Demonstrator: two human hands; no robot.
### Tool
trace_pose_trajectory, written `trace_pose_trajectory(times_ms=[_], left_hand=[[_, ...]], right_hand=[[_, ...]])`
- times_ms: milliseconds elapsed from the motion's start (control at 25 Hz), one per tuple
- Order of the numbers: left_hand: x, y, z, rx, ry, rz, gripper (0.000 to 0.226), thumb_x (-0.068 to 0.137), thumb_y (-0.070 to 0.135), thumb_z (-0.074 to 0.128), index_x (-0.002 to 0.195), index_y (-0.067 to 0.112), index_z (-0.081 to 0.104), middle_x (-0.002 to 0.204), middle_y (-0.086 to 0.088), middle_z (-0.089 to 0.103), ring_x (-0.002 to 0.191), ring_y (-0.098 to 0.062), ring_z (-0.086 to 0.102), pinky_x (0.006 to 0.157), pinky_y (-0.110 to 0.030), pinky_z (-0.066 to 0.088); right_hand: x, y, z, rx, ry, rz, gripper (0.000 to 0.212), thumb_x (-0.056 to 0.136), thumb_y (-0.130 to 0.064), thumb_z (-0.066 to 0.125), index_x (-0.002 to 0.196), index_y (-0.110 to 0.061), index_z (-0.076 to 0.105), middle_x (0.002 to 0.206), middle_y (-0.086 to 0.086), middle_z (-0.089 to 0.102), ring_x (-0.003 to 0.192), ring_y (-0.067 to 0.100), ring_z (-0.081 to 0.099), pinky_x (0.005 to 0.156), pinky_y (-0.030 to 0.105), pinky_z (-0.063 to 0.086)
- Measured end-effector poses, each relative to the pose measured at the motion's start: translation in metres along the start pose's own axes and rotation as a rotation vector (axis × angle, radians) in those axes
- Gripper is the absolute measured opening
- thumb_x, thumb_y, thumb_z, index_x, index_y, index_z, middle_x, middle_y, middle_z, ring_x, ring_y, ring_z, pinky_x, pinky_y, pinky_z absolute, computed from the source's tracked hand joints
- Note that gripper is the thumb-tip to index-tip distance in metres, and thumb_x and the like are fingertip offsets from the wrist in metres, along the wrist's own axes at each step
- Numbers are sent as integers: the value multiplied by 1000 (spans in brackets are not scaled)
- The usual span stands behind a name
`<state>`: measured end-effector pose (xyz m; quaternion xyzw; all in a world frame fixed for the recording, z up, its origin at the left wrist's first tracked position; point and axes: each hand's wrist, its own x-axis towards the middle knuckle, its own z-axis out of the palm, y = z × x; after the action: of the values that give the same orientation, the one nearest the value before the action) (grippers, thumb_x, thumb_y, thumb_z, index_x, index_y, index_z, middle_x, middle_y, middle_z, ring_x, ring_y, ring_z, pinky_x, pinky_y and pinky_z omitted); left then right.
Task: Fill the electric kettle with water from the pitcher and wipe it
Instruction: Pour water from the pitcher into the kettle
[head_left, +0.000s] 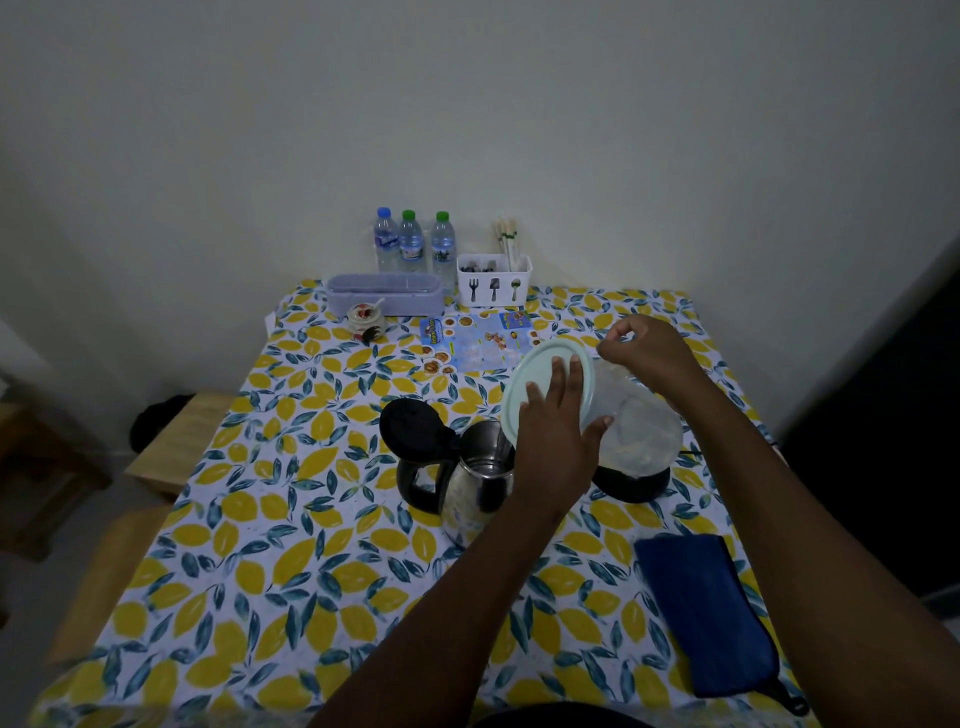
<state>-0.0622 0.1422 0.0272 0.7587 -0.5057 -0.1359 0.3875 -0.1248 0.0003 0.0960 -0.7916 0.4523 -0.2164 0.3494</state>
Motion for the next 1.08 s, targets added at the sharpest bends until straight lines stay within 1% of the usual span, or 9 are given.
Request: trace_pose_trajectory(times_ms=[200,360,480,560,680,720,800,880,1080], left_hand=[[0,-1,-1,-17,2,0,74,96,48,44,151,26,-1,162,2,-1,147,-40,3,118,-52,18],[-1,-3,-2,-22,1,-4,76,90,58,33,151,26,0,162,2,1,146,-40,5,118,-50,19],[-2,-5,-1,-30,-11,-7,73,96,48,43,151,26,2,162,2,1,147,-40,4,118,-51,18],[-2,-6,-1,-8,-23,3,73,96,46,44,151,25,1,162,1,2,146,-40,3,118,-50,16],[-2,-5,0,77,-70,25,76,90,60,25,151,22,1,162,-3,3,146,-43,4,118,-51,14],[-1,-5,1,124,-89,37,76,91,60,25,152,21,1,162,-4,3,145,-45,5,117,-52,14],[2,-4,5,224,-112,67,71,97,49,37,152,21,2,162,-6,5,144,-46,7,117,-54,16],[4,-2,9,303,-141,90,71,98,43,43,152,22,2,163,-7,5,144,-48,8,117,-56,17],[16,15,32,513,-243,152,71,98,43,41,152,24,-1,163,-8,4,143,-50,6,115,-59,15]], right_hand=[[1,-2,1,-6,4,0,21,66,-37,67,80,-22,63,90,1,69,60,20,56,60,35,45],[2,-2,3,-32,2,-13,20,68,-34,67,81,-20,64,100,-2,66,77,26,64,68,40,51],[1,3,6,-10,13,2,19,68,-33,68,81,-19,65,101,-4,64,83,24,64,75,41,52],[1,9,8,22,24,12,16,68,-33,68,77,-21,64,101,-4,64,84,21,62,76,41,51],[-2,18,9,86,42,41,10,71,-28,68,74,-21,61,88,-5,64,71,17,59,65,34,47],[-3,23,9,118,45,52,9,72,-26,67,74,-19,61,81,-5,63,64,16,57,60,32,45],[-6,35,10,209,46,75,9,75,-22,66,74,-16,60,72,-5,59,57,15,53,56,28,42],[-8,52,13,304,54,101,10,78,-21,66,74,-15,60,71,-3,59,60,16,54,57,28,43],[-12,99,9,485,114,184,12,83,-22,65,79,-11,63,73,2,60,66,18,55,62,31,44]])
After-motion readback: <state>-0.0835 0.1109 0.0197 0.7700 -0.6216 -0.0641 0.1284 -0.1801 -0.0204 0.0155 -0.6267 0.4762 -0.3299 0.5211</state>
